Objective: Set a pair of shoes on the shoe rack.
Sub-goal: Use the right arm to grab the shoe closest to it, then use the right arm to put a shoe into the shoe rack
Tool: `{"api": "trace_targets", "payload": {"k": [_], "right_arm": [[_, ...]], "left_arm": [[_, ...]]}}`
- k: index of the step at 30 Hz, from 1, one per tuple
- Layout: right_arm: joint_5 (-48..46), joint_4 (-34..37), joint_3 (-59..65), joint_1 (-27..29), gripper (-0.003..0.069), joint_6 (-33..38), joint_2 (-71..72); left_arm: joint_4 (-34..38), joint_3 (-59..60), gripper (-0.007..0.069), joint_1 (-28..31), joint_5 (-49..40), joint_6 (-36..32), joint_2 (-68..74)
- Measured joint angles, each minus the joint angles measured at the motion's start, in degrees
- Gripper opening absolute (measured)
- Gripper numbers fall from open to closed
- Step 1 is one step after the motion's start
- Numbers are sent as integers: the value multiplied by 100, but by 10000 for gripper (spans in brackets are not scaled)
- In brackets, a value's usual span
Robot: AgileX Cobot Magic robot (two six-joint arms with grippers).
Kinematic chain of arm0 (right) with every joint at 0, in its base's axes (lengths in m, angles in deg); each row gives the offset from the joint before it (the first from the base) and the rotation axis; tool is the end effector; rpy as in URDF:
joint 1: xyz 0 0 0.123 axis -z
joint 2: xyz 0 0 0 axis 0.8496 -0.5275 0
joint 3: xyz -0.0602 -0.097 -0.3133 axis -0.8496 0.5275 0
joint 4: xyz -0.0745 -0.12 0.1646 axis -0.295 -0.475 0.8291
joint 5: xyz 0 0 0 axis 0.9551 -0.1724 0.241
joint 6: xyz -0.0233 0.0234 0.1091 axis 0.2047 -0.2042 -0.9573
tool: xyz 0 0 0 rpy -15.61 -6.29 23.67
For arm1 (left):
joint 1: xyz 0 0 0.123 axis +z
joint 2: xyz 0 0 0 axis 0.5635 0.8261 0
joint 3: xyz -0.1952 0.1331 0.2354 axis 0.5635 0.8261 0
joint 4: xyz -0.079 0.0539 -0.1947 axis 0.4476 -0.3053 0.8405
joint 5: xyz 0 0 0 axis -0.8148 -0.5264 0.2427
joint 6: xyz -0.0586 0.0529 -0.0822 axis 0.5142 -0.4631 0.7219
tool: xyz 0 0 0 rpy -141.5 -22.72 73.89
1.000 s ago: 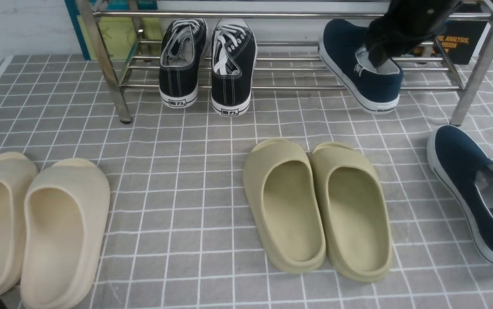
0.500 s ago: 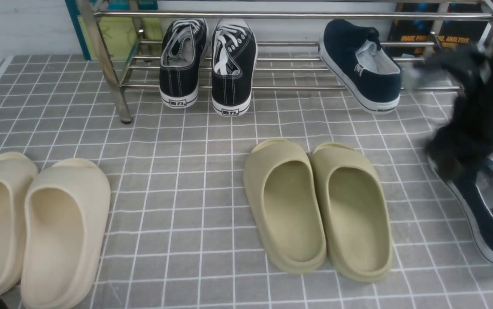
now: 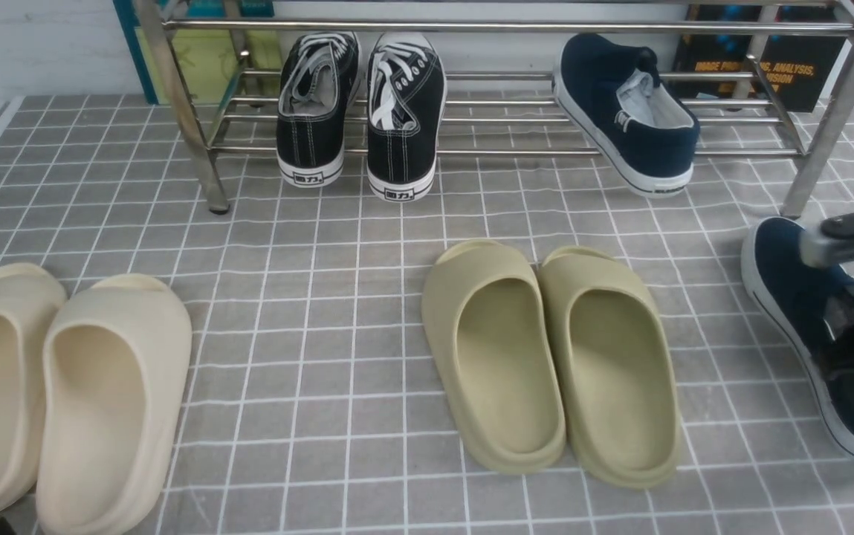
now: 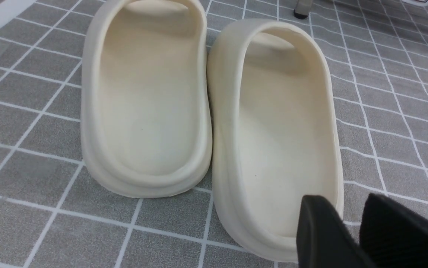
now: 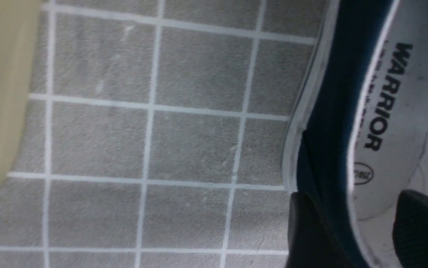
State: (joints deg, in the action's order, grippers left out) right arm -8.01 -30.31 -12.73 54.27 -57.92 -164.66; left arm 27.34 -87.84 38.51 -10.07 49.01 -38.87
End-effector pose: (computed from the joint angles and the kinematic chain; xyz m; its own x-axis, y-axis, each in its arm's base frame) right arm 0.2554 0.0102 0.2658 -0.9696 -0.0840 -0.2300 -0.0708 0.9954 -0.0652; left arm -0.0101 -0.0013 0.1621 -0.2840 -0.2659 -0.9212 -0.1426 0.9618 -0.2336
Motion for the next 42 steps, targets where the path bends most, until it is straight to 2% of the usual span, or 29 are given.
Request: {"api": "trace_targets", "payload": {"k": [3,9,14,17,18,19,21,25,27,33,37,42], "right_arm": [[150,80,40,183,347,-20,-7],[278,192,46,204,347,-20,-271],[308,252,46,204,311,97,-610],[354,322,46,204,192,168,-673],[354,322,46,204,184,177,-673],[353,378,46,204,110,244,-673],[325,478,46,204,38,282,-668],[116,478,14,204,38,320,-520],[-340,616,-103,209,38,403,-162],[-847,1188,-676,210,38,895,572],[-988,1498,-1004,210,38,1124,629],[-1120,1558,-1228,210,38,1256,522]], "left_arm": [[0,0,186,0,0,0,0],[0,0,189,0,0,0,0],[0,0,196,0,0,0,0],[0,0,199,0,0,0,0],[0,0,199,0,0,0,0],[0,0,200,0,0,0,0],[0,0,201,0,0,0,0],[0,0,204,0,0,0,0],[0,0,206,0,0,0,0],[0,0,209,0,0,0,0],[0,0,217,0,0,0,0],[0,0,220,0,0,0,0]]}}
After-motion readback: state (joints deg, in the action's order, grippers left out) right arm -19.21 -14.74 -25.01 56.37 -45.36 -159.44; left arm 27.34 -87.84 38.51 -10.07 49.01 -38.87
